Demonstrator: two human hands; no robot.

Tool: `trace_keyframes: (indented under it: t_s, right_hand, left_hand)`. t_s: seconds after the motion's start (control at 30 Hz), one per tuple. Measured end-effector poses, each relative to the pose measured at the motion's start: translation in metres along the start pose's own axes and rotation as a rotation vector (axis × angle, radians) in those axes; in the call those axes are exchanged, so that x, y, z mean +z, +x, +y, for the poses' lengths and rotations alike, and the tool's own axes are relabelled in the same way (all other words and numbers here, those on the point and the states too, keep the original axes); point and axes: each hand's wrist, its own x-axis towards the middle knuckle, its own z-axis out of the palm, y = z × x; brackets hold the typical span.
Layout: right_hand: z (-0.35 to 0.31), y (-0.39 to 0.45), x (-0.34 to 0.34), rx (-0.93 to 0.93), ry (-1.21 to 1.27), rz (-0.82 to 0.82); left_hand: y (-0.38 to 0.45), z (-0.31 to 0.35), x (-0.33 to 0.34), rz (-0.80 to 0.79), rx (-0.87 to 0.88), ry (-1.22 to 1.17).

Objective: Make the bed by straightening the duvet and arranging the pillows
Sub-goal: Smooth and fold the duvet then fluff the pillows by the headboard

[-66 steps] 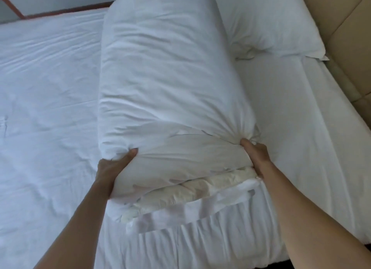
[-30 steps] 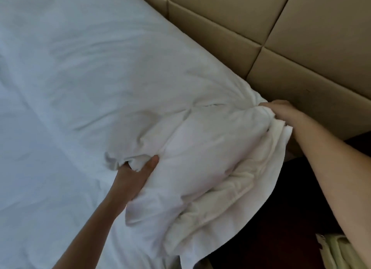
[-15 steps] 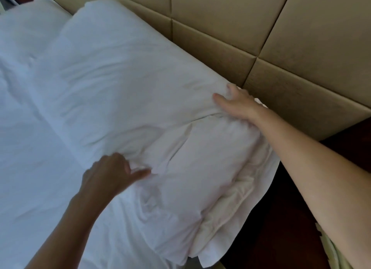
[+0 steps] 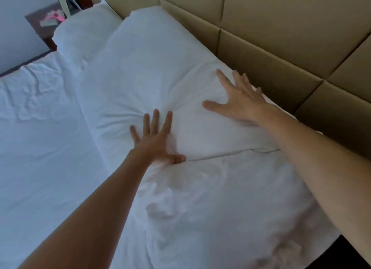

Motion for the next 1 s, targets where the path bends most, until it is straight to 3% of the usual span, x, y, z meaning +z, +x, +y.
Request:
trace_keyframes:
  t_s: [0.23, 0.4, 0.53, 0.6, 0.7, 0.8, 0.87, 1.0]
  right_hand:
    - [-0.013, 0.061, 0.061, 0.059, -0.112, -0.181]
    - [-0.008, 0.064, 0.072, 0.087, -0.118, -0.265]
    - [-0.017, 0.054, 0.062, 0.086, -0.059, -0.176]
    - [-0.030, 0.053, 0.056, 0.041, 0.040, -0.045]
    - [-0.062, 0.065, 0.038, -0.061, 0.159, 0.125]
    - [-0.106, 0.090, 0.011, -0.200, 0.065, 0.211]
    - [-0.134, 0.112, -0.007, -0.232, -0.020, 0.111]
    - [-0.156, 0.165, -0.013, -0.061, -0.116, -0.185]
  left_hand:
    - [0.023, -0.002, -0.009, -0.251, -0.065, 0.077]
    - [0.022, 0.008, -0.013, -0.274, -0.091, 0.111]
    - [0.015, 0.002, -0.028, -0.254, -0.052, 0.050]
    - [0.015, -0.007, -0.045, -0.151, -0.008, 0.017]
    - [0.024, -0.028, -0.080, 0.179, -0.009, 0.028]
    - [0.044, -0.058, -0.109, 0.323, -0.033, 0.123]
    - [0.063, -0.080, -0.123, 0.265, -0.061, 0.162]
    - [0.113, -0.099, -0.127, 0.096, -0.068, 0.164]
